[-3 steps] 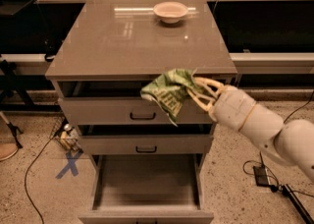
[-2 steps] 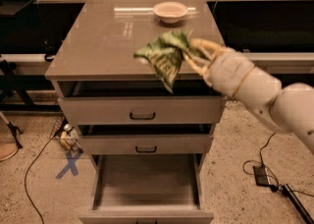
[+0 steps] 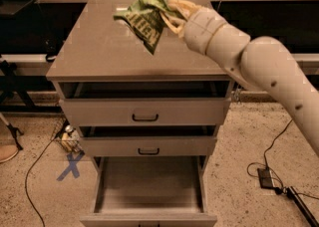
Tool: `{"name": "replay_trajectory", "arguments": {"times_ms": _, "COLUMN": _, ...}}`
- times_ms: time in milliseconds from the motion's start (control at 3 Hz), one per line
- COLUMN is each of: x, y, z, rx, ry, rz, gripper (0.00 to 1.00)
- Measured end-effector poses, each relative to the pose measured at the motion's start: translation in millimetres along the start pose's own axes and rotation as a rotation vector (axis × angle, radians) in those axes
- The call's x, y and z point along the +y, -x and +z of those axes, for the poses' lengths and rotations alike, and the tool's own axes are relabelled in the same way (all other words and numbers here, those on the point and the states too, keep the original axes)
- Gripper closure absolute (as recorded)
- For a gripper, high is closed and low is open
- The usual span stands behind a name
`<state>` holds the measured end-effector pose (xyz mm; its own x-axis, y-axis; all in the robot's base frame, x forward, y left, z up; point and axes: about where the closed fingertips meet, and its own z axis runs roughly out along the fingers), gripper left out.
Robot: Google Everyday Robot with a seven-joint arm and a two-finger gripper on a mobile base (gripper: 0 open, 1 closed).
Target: Pick green jalapeno chip bag from bottom drawer and place on counter
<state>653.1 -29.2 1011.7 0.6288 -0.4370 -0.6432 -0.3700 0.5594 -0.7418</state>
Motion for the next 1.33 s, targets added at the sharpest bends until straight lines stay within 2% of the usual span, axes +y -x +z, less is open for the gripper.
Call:
{"name": "replay_trajectory", "arguments": {"times_ms": 333, "x": 0, "y": -10, "z": 51, "rx": 0.032, "ry": 0.027, "rz": 0.020, "gripper": 1.00}}
{"name": "replay_trajectory", "arguments": {"times_ms": 667, "x": 15, "y": -19, "z": 96, "rx": 0.062, "ry": 0.092, "rz": 0.044, "gripper": 0.84}}
{"name": "replay_trajectory", "arguments": {"times_ms": 1000, "x": 35, "y": -41, "z": 130, "rx": 0.105, "ry": 0.161, "rz": 0.064, "gripper": 0.61}}
{"name": "replay_trajectory", "arguments": {"times_ms": 1333, "x": 50, "y": -62, "z": 151, "rx": 0.139, "ry": 0.212, "rz": 0.086, "gripper": 0.38}}
